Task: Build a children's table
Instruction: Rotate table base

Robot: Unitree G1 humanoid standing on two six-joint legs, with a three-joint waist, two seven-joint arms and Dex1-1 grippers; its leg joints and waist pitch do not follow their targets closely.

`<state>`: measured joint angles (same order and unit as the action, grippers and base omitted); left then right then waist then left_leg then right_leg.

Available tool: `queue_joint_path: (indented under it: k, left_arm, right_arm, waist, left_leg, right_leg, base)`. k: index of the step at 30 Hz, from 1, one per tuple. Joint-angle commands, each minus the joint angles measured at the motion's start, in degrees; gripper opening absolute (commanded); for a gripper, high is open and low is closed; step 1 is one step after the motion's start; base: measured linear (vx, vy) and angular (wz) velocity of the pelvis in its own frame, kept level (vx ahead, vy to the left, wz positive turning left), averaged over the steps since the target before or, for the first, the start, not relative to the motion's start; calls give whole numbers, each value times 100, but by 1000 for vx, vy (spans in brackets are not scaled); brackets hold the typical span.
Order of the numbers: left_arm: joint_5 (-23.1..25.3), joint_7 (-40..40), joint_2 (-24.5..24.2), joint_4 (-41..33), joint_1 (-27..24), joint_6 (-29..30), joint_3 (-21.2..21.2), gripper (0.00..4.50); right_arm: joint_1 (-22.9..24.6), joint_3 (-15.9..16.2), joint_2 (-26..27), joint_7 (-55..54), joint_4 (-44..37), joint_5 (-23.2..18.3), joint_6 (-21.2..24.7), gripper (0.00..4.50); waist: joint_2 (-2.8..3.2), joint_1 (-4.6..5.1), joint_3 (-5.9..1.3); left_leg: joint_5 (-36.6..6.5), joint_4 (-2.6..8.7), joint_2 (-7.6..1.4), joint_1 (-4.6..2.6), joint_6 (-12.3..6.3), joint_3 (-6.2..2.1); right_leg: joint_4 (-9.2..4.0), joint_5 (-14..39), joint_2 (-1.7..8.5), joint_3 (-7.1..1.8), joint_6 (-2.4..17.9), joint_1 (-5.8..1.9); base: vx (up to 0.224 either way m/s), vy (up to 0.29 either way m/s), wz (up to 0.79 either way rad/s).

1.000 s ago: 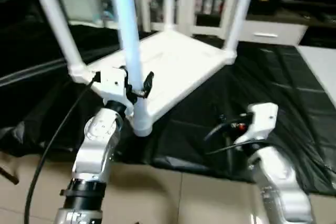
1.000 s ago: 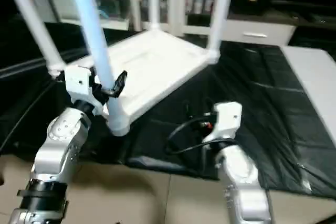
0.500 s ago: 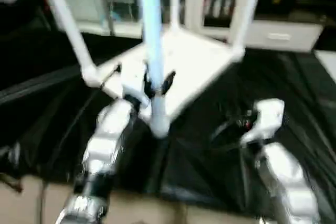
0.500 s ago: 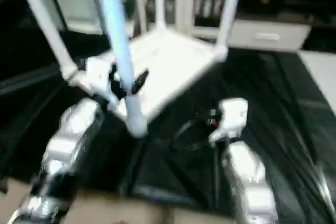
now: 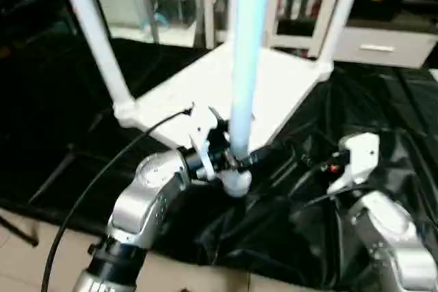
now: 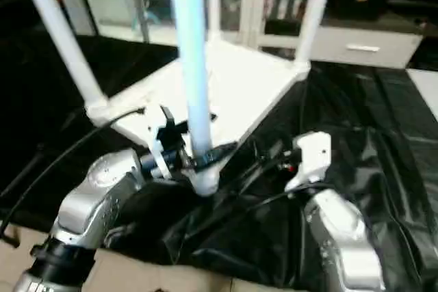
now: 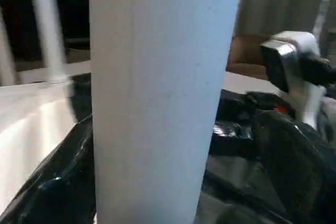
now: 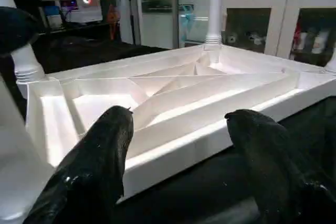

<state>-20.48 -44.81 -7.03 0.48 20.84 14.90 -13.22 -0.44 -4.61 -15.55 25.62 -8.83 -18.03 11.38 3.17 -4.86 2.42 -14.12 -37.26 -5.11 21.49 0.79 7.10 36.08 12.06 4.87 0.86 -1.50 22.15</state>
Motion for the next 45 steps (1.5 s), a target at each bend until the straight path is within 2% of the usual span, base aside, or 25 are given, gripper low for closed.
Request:
queue_joint_path:
  k: [1, 2, 3, 4, 5, 6, 7, 9, 13, 15, 20, 22, 23, 25, 27, 28, 29, 30, 33, 34, 36, 37, 40, 41, 45]
  left_arm:
    - [121, 7, 158, 110, 253, -109, -109, 445]
    - [412, 276, 381, 507, 501, -276, -177, 445]
    - [644, 484, 510, 803, 656, -407, -232, 445]
    - [694, 520, 537, 865, 686, -452, -248, 445]
    - [733, 555, 555, 929, 720, -504, -277, 445]
    - [764, 589, 601, 1016, 763, -529, -313, 445]
    - [945, 799, 649, 1226, 862, -596, -378, 445]
    - [1047, 903, 634, 1330, 913, -594, -423, 445]
    - [793, 239, 166, 1232, 838, -505, -222, 445]
    - [563, -488, -252, 1051, 786, -365, -150, 445]
    - [305, -1385, -916, 983, 850, -31, -162, 445]
    - [242, -1693, -1123, 1101, 973, 26, -152, 445]
    - [221, -1865, -1210, 1190, 1046, 9, -167, 445]
    - [594, -2230, -1449, 1773, 1359, -405, -361, 445]
    - [771, -2445, -1539, 2168, 1551, -524, -480, 445]
    - [1104, -2479, -1584, 2701, 1785, -791, -659, 445]
    - [1174, -2481, -1592, 2809, 1832, -847, -696, 445]
    - [1352, -2449, -1585, 3107, 1960, -1006, -786, 445]
    - [1784, -2309, -1452, 4004, 2389, -1473, -1032, 445]
    - [1791, -2307, -1449, 4022, 2398, -1482, -1038, 428]
    - [1966, -2294, -1382, 4397, 2594, -1678, -1166, 417]
    - [2063, -2322, -1351, 4579, 2691, -1751, -1245, 409]
    - [2391, -2429, -1252, 5182, 2941, -2178, -1392, 406]
    - [2458, -2406, -1235, 5283, 2974, -2280, -1413, 378]
    - [2712, -2156, -1163, 5641, 3092, -2648, -1511, 346]
  right_arm:
    - [-58, -149, -57, 51, -44, -121, 115, 323]
    - [-115, -206, -96, 42, -10, -119, 147, 323]
    - [-133, -214, -124, 47, -5, -103, 163, 323]
    - [-135, -216, -131, 49, -4, -100, 166, 323]
    - [-132, -218, -144, 58, -10, -100, 176, 323]
    - [-132, -222, -160, 63, -14, -97, 188, 323]
    - [-116, -220, -199, 66, -33, -76, 230, 323]
    - [-103, -214, -231, 80, -48, -60, 249, 323]
    - [20, -238, -360, 197, -173, -191, 353, 323]
    - [96, -241, -453, 379, -191, -250, 417, 323]
    - [192, -224, -610, 636, -225, -319, 473, 323]
    - [241, -251, -664, 711, -240, -358, 489, 323]
    - [252, -264, -696, 737, -221, -368, 485, 323]
    - [282, -244, -836, 831, -151, -318, 457, 323]
    - [300, -218, -894, 919, -170, -361, 521, 323]
    - [341, -104, -1023, 1110, -251, -355, 555, 323]
    - [349, -80, -1050, 1150, -268, -352, 561, 323]
    - [384, 4, -1131, 1283, -341, -356, 583, 323]
    - [535, 293, -1465, 1834, -727, -521, 883, 323]
    - [539, 299, -1474, 1847, -736, -525, 893, 323]
    - [566, 406, -1677, 2022, -891, -556, 1062, 323]
    - [554, 434, -1781, 2077, -963, -566, 1135, 323]
    - [502, 469, -1978, 2156, -1097, -527, 1254, 323]
    - [489, 478, -1999, 2160, -1111, -502, 1257, 323]
    - [462, 477, -2049, 2186, -1164, -522, 1335, 323]
  waist:
    - [-101, 51, -193]
    - [-148, 67, -211]
    - [-143, 42, -219]
    - [-155, 47, -207]
    - [-155, 46, -219]
    - [-186, 66, -212]
    - [-184, 74, -214]
    - [-167, 105, -255]
    - [-194, 151, -278]
    - [-159, 157, -297]
    - [-140, 153, -328]
    - [-129, 131, -307]
    - [-121, 118, -289]
    - [-118, 116, -269]
    - [-129, 139, -249]
    - [-114, 145, -250]
    - [-134, 149, -249]
    - [-140, 156, -252]
    - [-120, 126, -272]
    - [-128, 127, -272]
    - [-105, 118, -289]
    - [-120, 109, -294]
    - [-97, 85, -294]
    - [-103, 89, -286]
    - [-117, 81, -285]
  left_leg:
    - [-2241, 717, -629, -50, 110, -254]
    - [-1947, 716, -625, -51, 42, -219]
    - [-1778, 687, -628, -125, 1, -176]
    - [-1727, 687, -630, -123, -37, -163]
    - [-1600, 713, -659, -75, -86, -147]
    - [-1563, 732, -677, -22, -131, -135]
    - [-1566, 735, -678, -20, -133, -132]
    - [-1358, 708, -678, -50, -175, -121]
    - [-1022, 689, -672, -13, -384, -105]
    - [-655, 651, -678, -19, -629, -92]
    - [-124, 576, -671, -19, -958, -41]
    - [-341, 597, -679, -32, -943, -26]
    - [-597, 624, -688, -52, -846, -19]
    - [-1127, 686, -694, -90, -579, -23]
    - [-1308, 719, -691, -60, -428, -30]
    - [-1368, 723, -691, -52, -385, -38]
    - [-1545, 721, -683, -92, -324, -21]
    - [-1500, 727, -695, -60, -291, -28]
    - [-1339, 713, -720, -59, -345, -34]
    - [-1302, 709, -718, -51, -371, -38]
    - [-1084, 691, -737, -44, -453, -43]
    - [-1020, 679, -733, -52, -488, -31]
    - [-985, 670, -741, -47, -529, -29]
    - [-1009, 673, -739, -41, -543, -31]
    - [-1133, 677, -758, -48, -510, -37]
  right_leg:
    - [-577, 2312, 450, -237, 934, -169]
    - [-598, 2139, 440, -233, 914, -186]
    - [-619, 1951, 420, -239, 952, -128]
    - [-631, 1894, 421, -247, 976, -128]
    - [-603, 1752, 457, -226, 1067, -195]
    - [-588, 1753, 442, -203, 1039, -214]
    - [-588, 1773, 443, -195, 1030, -216]
    - [-565, 1317, 433, -196, 1126, -193]
    - [-526, 890, 442, -185, 1268, -229]
    - [-457, 325, 437, -171, 1490, -225]
    - [-365, -386, 421, -152, 1797, -195]
    - [-391, -113, 429, -153, 1826, -179]
    - [-418, 176, 424, -156, 1834, -158]
    - [-462, 696, 408, -160, 1701, -146]
    - [-481, 853, 428, -169, 1595, -160]
    - [-485, 907, 438, -171, 1568, -168]
    - [-525, 1103, 427, -182, 1460, -140]
    - [-527, 1061, 467, -198, 1434, -171]
    - [-522, 807, 498, -212, 1445, -192]
    - [-517, 744, 496, -208, 1463, -193]
    - [-482, 353, 509, -199, 1608, -199]
    - [-481, 232, 499, -197, 1658, -211]
    - [-464, 146, 525, -194, 1752, -215]
    - [-484, 178, 515, -192, 1754, -207]
    - [-483, 253, 535, -192, 1822, -218]
  base:
    - [0, 0, 0]
    - [0, 0, 0]
    - [0, 0, 0]
    - [0, 0, 0]
    - [0, 0, 0]
    - [0, 0, 0]
    - [0, 0, 0]
    - [0, 0, 0]
    - [0, 0, 0]
    - [0, 0, 0]
    - [0, 0, 0]
    - [0, 0, 0]
    - [0, 0, 0]
    - [0, 0, 0]
    - [0, 0, 0]
    - [0, 0, 0]
    - [0, 0, 0]
    - [0, 0, 0]
    - [0, 0, 0]
    - [0, 0, 0]
    - [0, 0, 0]
    - [0, 0, 0]
    - [0, 0, 0]
    - [0, 0, 0]
    - [0, 0, 0]
